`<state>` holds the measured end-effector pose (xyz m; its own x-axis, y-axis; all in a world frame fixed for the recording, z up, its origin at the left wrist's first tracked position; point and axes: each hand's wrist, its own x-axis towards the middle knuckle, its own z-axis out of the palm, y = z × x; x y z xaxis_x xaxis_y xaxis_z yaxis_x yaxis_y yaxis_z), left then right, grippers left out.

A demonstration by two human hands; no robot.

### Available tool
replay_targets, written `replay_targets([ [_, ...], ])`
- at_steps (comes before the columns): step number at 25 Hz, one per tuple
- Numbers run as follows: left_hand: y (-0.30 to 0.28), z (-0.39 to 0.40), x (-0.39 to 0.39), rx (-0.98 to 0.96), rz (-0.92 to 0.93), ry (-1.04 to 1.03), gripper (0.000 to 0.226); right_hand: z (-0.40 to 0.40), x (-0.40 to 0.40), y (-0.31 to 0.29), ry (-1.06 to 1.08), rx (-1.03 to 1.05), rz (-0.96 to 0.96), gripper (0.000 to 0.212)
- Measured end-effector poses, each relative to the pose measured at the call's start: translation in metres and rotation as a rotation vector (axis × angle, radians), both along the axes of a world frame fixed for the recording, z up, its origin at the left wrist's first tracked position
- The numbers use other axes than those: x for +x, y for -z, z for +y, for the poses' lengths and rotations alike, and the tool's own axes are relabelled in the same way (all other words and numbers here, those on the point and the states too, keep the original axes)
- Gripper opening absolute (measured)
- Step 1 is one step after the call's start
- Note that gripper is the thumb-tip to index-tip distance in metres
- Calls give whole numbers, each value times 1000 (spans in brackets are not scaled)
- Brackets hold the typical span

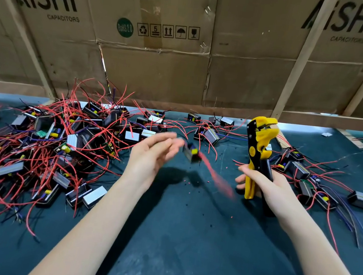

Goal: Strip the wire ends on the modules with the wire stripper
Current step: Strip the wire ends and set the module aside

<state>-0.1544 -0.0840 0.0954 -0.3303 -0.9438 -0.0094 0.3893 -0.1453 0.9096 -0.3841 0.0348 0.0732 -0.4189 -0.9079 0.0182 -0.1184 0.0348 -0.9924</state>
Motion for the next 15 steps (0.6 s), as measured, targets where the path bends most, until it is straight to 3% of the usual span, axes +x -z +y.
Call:
replay_targets([
  [2, -1, -4, -9, 61, 150, 50, 55, 0, 0, -1, -1, 1, 1, 23],
  [4, 0, -2, -10, -50, -66, 123, 75, 0, 0, -1, -3, -6, -2, 23],
  [6, -3, 1, 2, -405, -446, 50, 60, 1, 0, -2, -6, -11, -3, 24],
  [8, -12, 0, 24, -854, -670, -296, 30, 1, 0, -1, -9, -13, -1, 25],
  [10, -24, -6, 51, -1097, -881, -717, 13, 1, -1, -1, -13, -16, 3, 25],
  [12, -31, -10, 76, -996, -1140, -952, 11, 1, -2, -1, -19, -16, 3, 26],
  [15, -28, -19, 99, -636, -1589, -710, 11, 0, -2, 1, -14, -22, -9, 27],
])
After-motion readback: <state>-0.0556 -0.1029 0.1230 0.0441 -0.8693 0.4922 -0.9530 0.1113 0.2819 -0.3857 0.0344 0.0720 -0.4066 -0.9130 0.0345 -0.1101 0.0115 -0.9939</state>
